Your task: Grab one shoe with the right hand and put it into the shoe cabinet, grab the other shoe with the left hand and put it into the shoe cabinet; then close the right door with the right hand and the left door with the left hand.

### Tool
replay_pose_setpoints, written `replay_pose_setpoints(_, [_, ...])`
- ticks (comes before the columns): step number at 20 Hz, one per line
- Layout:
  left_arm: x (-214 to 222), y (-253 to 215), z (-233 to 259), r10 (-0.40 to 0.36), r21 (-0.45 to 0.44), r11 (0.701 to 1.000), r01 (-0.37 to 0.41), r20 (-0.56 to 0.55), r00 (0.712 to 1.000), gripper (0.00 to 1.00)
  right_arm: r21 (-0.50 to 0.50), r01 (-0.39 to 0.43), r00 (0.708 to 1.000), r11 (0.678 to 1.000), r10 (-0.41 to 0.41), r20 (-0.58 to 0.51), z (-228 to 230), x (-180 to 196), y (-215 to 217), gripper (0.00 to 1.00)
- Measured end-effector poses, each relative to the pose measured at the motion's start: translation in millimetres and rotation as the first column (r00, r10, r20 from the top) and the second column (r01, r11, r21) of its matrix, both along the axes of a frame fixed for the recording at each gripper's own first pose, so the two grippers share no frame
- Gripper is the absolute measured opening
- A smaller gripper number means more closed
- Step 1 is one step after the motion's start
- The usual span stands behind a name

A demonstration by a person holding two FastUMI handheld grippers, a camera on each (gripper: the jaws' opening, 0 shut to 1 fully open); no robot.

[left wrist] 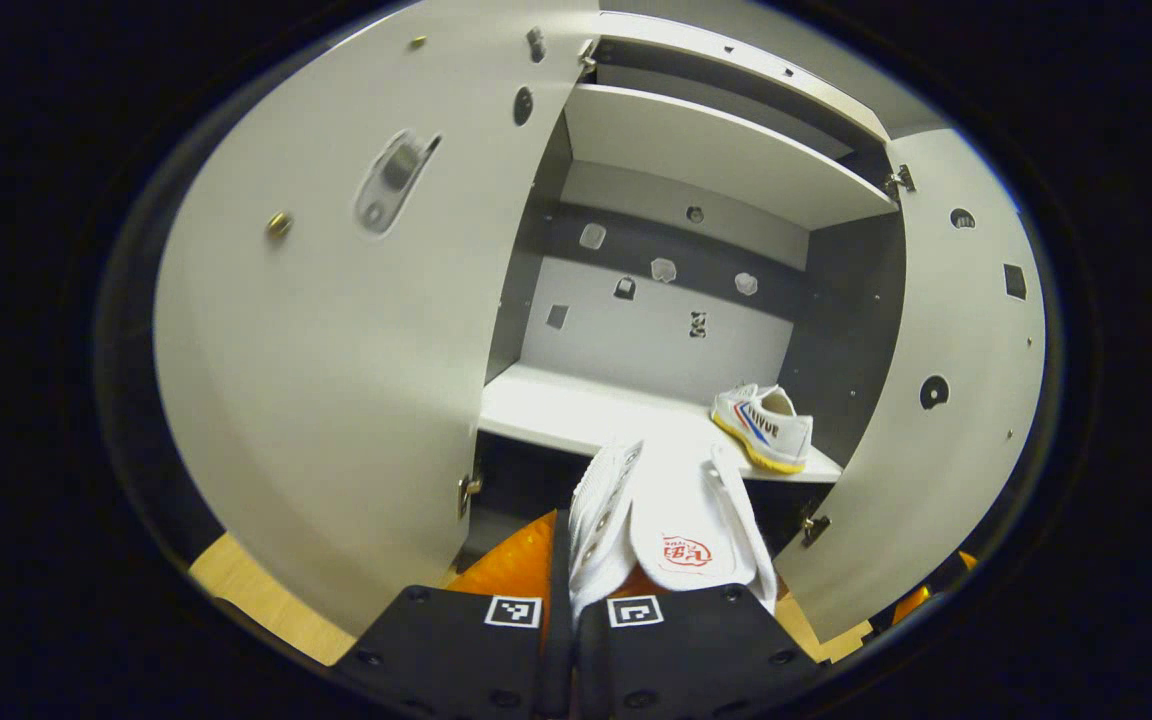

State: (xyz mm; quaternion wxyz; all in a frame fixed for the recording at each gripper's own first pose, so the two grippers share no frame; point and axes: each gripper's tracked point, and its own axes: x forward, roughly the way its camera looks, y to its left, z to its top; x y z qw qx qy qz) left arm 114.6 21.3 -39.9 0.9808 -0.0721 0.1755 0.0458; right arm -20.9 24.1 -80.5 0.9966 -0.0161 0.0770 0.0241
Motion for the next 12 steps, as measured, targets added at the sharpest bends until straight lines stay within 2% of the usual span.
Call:
replay_pose_setpoints(3, [65.8, -3.7, 36.8, 0.027, 0.046, 0.999, -0.029, 0.029, 0.999, 0.1, -0.004, 0.008, 1.0, 1.0, -0.008, 0.023, 7.8, -2.1, -3.8, 0.94])
replay_pose_setpoints(6, [132.7, -7.2, 35.8, 0.034, 0.068, 0.997, -0.033, -0.013, 0.999, 0.1, -0.001, 0.023, 0.999, 1.0, -0.023, 0.041, 15.2, -3.0, -11.6, 0.94])
replay_pose_setpoints(9, [184.8, -13.7, 4.5, 0.011, 0.096, 0.995, -0.001, -0.11, 0.994, 0.1, 0.004, 0.025, 0.999, 1.0, -0.025, 0.036, 13.8, -2.0, -15.7, 0.94])
replay_pose_setpoints(12, [229.1, -20.3, -36.1, 0.019, 0.059, 0.998, -0.005, -0.252, 0.967, 0.1, -0.014, 0.034, 0.999, 0.999, -0.034, 0.036, 13.6, 1.5, -21.8, 0.94])
